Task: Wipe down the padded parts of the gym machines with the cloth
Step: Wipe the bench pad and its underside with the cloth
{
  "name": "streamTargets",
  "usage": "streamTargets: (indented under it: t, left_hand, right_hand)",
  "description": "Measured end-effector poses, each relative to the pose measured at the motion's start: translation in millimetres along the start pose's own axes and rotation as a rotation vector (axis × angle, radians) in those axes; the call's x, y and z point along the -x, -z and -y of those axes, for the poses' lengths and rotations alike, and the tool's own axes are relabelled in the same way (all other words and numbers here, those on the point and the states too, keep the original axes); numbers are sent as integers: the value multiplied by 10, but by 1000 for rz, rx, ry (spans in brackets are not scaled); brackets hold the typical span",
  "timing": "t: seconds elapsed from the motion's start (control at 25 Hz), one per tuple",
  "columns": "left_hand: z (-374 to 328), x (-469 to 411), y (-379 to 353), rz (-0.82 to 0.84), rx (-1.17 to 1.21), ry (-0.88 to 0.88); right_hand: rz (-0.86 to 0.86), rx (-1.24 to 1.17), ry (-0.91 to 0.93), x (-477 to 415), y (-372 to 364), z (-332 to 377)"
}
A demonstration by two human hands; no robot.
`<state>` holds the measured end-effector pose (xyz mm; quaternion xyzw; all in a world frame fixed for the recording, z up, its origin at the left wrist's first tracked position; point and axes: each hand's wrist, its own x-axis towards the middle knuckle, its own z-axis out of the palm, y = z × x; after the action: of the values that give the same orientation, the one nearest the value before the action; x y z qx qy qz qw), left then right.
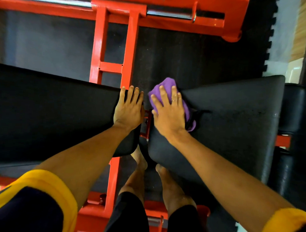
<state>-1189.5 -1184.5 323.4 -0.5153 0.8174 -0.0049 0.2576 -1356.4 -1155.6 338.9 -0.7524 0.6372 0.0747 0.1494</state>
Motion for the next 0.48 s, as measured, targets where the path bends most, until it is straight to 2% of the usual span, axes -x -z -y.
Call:
streamTargets:
  t: [0.12,0.2,0.36,0.48]
  left_hand:
    - [-7,-1,-1,-27,17,7]
    - [-11,0,-13,-43,11,7]
    - [-15,26,-24,-63,-26,-4]
    - [7,42,-17,-68,-62,-27]
  right_hand:
    - [32,50,154,594,-229,113]
    - [92,65,190,829,-222,-31]
    - [-44,25,-18,545,-63,-246]
    - [-60,-56,-112,419,-158,119]
